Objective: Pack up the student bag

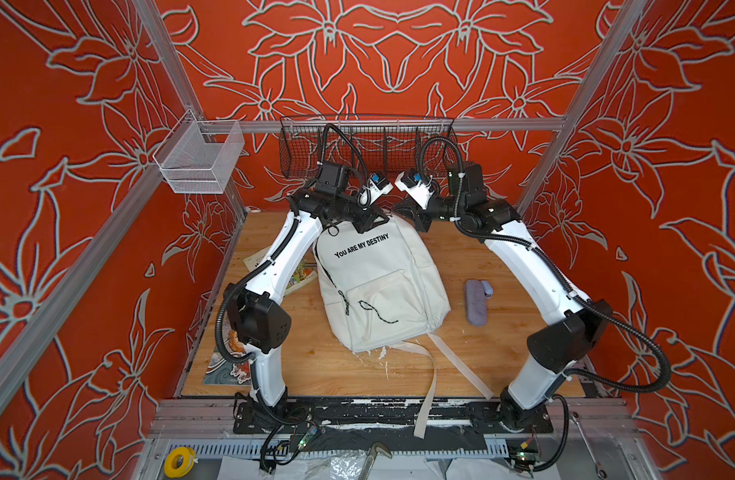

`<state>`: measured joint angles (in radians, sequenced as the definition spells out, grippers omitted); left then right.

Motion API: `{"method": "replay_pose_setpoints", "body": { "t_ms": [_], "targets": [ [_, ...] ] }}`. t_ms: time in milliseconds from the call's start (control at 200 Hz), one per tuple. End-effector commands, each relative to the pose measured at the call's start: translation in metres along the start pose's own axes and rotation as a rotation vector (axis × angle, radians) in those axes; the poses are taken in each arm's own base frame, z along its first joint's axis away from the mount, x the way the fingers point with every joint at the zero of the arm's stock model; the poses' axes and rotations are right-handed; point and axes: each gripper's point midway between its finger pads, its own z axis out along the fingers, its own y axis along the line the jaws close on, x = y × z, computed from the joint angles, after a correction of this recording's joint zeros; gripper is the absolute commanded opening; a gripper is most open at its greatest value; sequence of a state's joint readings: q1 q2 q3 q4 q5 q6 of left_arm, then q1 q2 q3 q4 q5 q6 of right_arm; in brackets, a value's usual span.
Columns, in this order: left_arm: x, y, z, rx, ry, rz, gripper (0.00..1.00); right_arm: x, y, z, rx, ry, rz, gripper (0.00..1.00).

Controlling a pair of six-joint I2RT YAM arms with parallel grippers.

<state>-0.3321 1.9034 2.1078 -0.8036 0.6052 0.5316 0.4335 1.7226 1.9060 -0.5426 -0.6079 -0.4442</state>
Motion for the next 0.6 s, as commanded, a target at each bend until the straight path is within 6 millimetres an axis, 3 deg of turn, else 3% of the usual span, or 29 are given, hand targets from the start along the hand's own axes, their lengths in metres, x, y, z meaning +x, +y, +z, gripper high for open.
{"method": "replay_pose_setpoints", "body": {
  "t_ms": [0, 200, 390, 595],
  "targets": [
    [0.002, -0.003, -0.003, 0.007, 0.018, 0.022, 0.20, -0.023, -0.004, -0.010, 0.038, -0.042, -0.047, 0.00],
    [0.003, -0.002, -0.005, -0.008, 0.023, 0.009, 0.00, -0.015, -0.021, -0.010, 0.132, 0.001, 0.005, 0.00],
    [-0.010, 0.009, -0.020, -0.079, -0.027, -0.085, 0.00, 0.003, -0.032, -0.013, 0.215, 0.060, 0.157, 0.00],
    [-0.041, 0.030, -0.055, -0.108, -0.218, -0.295, 0.00, 0.064, -0.025, -0.003, 0.294, 0.061, 0.460, 0.00]
  ]
}}
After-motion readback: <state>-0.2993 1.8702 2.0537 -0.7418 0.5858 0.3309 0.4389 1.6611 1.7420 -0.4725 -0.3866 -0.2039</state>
